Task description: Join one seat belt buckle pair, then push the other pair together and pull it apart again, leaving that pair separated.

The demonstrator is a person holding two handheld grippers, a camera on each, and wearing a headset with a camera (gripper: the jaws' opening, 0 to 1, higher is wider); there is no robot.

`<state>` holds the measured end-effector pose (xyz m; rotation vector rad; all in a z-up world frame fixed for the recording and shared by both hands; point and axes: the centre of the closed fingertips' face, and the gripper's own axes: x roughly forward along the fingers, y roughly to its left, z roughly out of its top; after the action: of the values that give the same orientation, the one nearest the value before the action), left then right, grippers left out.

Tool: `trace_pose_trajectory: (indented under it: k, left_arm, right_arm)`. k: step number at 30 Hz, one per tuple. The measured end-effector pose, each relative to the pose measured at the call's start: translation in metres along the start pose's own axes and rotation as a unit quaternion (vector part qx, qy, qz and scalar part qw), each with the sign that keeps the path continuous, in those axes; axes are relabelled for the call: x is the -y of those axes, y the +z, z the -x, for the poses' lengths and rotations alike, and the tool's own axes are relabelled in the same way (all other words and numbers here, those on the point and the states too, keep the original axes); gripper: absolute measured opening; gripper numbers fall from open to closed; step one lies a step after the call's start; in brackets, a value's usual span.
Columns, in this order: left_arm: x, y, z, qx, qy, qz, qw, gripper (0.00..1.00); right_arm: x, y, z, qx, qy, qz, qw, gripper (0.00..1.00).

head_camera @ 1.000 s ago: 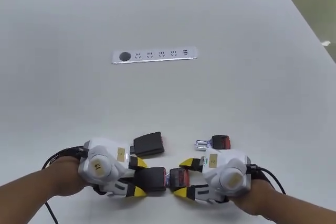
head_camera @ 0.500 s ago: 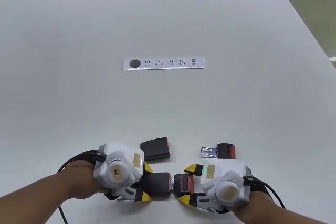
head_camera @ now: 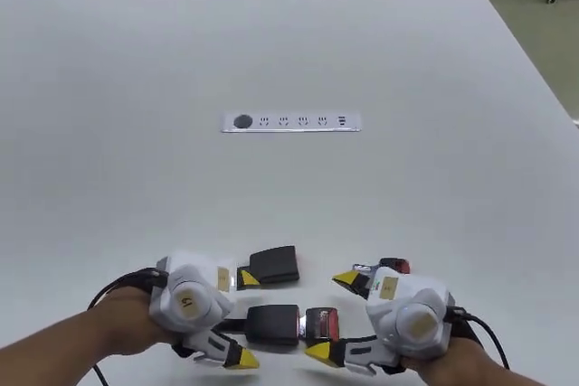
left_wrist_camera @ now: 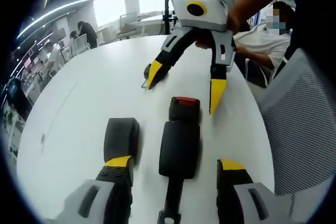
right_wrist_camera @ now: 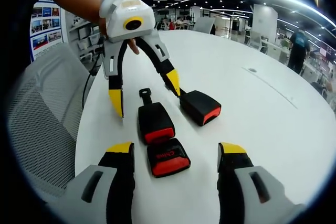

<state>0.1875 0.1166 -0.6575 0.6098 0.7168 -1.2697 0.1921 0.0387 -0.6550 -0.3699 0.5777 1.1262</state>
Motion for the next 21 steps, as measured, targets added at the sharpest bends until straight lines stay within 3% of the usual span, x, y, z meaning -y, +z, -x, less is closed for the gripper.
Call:
trace_pose_trajectory:
  k: [3,6,11,17,21]
  left_arm:
    - [-0.015,0.0,0.004,0.005,0.024,0.003,0.9997,0.7]
    - [-0.025,0.006,0.01,0.02,0.037,0.021,0.9989,0.71]
    - [-0.044,0.014,0.017,0.025,0.06,0.029,0.9974,0.71]
    - [-0.057,0.029,0.02,0.033,0.073,0.033,0.9962,0.71]
    - [-0.068,0.032,0.019,0.036,0.081,0.036,0.9954,0.7]
  right_arm:
    - [0.004,0.002,0.006,0.003,-0.006,0.0,1.0,0.64]
    - [0.011,0.006,0.014,0.007,-0.011,0.002,0.9999,0.65]
    - [0.029,0.003,0.02,0.01,-0.022,0.004,0.9997,0.7]
    - [0.052,-0.001,0.03,0.006,-0.028,0.002,0.9996,0.72]
    - [0.064,-0.005,0.037,0.003,-0.033,-0.006,0.9994,0.73]
